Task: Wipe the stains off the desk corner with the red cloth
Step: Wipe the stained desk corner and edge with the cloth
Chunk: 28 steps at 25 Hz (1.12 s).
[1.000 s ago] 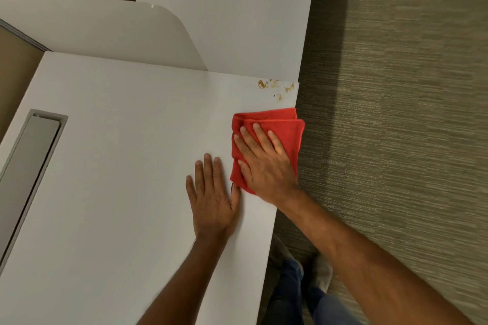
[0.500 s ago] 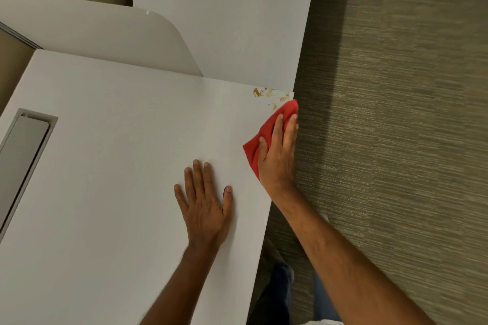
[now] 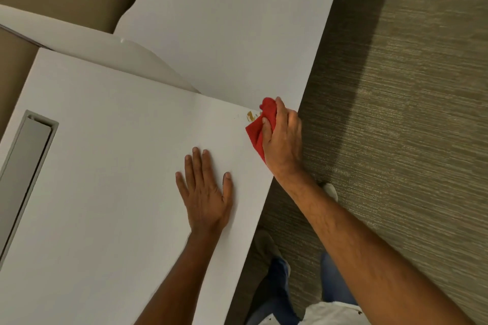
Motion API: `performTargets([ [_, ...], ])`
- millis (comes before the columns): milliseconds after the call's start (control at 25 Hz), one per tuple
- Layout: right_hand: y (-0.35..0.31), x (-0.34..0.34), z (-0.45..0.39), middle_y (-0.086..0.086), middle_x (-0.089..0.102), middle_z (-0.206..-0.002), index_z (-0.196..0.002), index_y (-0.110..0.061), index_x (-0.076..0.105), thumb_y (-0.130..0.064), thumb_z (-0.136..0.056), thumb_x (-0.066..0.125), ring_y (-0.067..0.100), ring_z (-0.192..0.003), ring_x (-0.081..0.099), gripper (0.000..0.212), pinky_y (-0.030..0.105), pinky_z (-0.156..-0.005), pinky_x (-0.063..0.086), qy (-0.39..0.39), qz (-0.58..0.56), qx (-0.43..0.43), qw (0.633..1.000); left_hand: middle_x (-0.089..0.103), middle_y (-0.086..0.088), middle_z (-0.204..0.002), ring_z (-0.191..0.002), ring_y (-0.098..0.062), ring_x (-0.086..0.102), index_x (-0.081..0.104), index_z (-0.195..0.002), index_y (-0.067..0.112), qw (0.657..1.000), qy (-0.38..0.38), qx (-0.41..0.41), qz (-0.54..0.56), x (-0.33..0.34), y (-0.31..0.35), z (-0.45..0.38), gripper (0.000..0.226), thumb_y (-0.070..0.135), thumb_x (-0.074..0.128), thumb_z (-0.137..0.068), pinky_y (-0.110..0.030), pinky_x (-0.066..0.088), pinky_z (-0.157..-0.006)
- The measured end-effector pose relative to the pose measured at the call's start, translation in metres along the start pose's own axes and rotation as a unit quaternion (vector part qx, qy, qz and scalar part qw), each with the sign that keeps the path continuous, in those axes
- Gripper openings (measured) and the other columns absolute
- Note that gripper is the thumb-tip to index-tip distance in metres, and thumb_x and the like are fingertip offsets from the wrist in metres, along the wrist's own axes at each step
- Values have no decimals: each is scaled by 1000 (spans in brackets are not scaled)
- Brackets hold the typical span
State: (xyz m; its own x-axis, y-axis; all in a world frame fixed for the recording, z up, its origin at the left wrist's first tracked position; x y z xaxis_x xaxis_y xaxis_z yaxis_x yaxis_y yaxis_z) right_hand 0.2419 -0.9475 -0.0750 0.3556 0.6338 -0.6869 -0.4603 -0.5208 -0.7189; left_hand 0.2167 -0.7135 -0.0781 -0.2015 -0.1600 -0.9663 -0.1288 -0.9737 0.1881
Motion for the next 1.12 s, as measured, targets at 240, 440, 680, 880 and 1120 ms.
performTargets([
  [240,5,-8,-28,9,71,-125,-144,-10,55,-40,-104,57,20,-111,69,50,29,-93,56,-67,-44,-104,991,-3,0,-177,-163,-18,-7,2,-167,22,1000,-16,-23,-8,-1,4,-3,76,58,20,-103,-54,1,-132],
  [440,1,-2,-38,7,73,-123,-145,-10,53,-43,-107,49,20,-104,73,51,33,-89,62,-119,60,-188,973,-1,-1,-177,-163,-20,-5,5,-167,20,999,-23,-33,-13,0,4,-3,76,57,21,-102,-54,2,-132],
  [680,-22,7,-44,8,75,-116,-148,-8,49,-44,-105,50,18,-82,73,56,31,-66,59,-112,168,-276,940,-2,1,-177,-164,-20,-3,5,-167,21,999,-26,-42,-10,2,4,-5,77,56,23,-101,-50,-2,-132],
  [880,-46,33,-40,16,67,-126,-154,-1,36,-47,-98,59,21,-83,67,76,34,-72,53,-132,224,-325,909,-1,1,-177,-164,-22,-2,5,-167,21,999,-24,-45,-11,5,1,-5,76,56,23,-101,-50,-1,-132],
  [1120,-74,63,-25,24,22,-170,-164,-2,9,-54,-108,31,40,-152,35,79,51,-122,35,-160,245,-357,887,2,0,-177,-164,-24,2,8,-167,19,999,-16,-42,-12,3,1,-6,75,54,24,-102,-52,2,-132],
])
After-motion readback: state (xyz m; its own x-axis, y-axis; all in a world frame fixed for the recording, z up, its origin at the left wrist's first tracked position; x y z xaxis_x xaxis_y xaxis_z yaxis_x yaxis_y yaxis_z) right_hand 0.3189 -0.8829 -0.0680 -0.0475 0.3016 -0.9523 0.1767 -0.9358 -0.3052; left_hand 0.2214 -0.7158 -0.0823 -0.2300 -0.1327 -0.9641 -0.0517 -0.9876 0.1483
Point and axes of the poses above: each hand's wrist, its own z-axis away from the middle knuckle, its own x-axis out of the palm, y = z × x, the point moved 7 cm from there along -z, towards the middle knuckle
